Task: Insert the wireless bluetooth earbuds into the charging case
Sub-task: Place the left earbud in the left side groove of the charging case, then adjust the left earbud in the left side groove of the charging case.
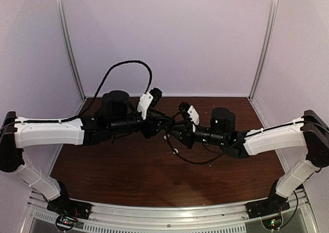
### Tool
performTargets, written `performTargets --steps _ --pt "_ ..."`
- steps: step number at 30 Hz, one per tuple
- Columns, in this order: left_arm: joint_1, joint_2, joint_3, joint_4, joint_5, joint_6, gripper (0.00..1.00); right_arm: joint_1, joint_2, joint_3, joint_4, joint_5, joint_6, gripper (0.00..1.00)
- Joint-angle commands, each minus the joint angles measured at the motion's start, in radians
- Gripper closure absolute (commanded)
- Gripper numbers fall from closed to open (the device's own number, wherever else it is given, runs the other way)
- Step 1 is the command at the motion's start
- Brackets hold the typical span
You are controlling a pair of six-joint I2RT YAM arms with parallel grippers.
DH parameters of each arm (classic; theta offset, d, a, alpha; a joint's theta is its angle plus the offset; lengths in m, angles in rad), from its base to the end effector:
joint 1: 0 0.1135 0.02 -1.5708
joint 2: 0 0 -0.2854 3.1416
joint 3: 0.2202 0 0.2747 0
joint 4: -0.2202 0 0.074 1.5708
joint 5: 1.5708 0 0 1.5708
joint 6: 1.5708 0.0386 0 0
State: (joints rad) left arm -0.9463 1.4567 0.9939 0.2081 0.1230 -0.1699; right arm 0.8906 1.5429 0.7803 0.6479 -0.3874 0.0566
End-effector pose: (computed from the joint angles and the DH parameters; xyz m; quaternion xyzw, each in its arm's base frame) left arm 0.2083 -0.2971 0.3028 0.3337 0.7167 -0.3645 0.4920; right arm 0.2128 0.2862 0.2444 -0.4138 0.6179 0.4257 0.5156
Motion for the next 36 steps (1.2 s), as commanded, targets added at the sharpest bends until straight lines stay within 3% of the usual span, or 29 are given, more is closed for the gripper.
performTargets --steps 1,5,13,23,28,31,36 --pt "-0.005 -0.042 0.059 -0.024 -0.011 0.031 0.54 0.003 -0.041 -0.016 0.027 -0.001 0.000 0.93" --pt "-0.005 -0.081 0.064 -0.052 -0.015 0.032 0.46 0.001 -0.057 -0.029 0.019 -0.012 -0.002 0.93" --pt "0.004 -0.163 0.080 -0.171 -0.034 0.029 0.39 -0.015 -0.113 -0.050 -0.023 -0.134 -0.010 0.92" --pt "0.023 -0.190 0.129 -0.342 0.177 0.104 0.38 -0.027 -0.178 -0.019 -0.249 -0.389 -0.096 0.90" --pt "0.026 -0.184 0.159 -0.416 0.230 0.157 0.38 -0.027 -0.193 -0.004 -0.337 -0.443 -0.123 0.91" --pt "0.026 -0.210 0.136 -0.422 0.392 0.272 0.40 -0.027 -0.203 -0.004 -0.358 -0.458 -0.120 0.92" --pt "0.009 -0.287 0.046 -0.369 0.491 0.420 0.39 -0.027 -0.206 0.010 -0.405 -0.473 -0.126 0.92"
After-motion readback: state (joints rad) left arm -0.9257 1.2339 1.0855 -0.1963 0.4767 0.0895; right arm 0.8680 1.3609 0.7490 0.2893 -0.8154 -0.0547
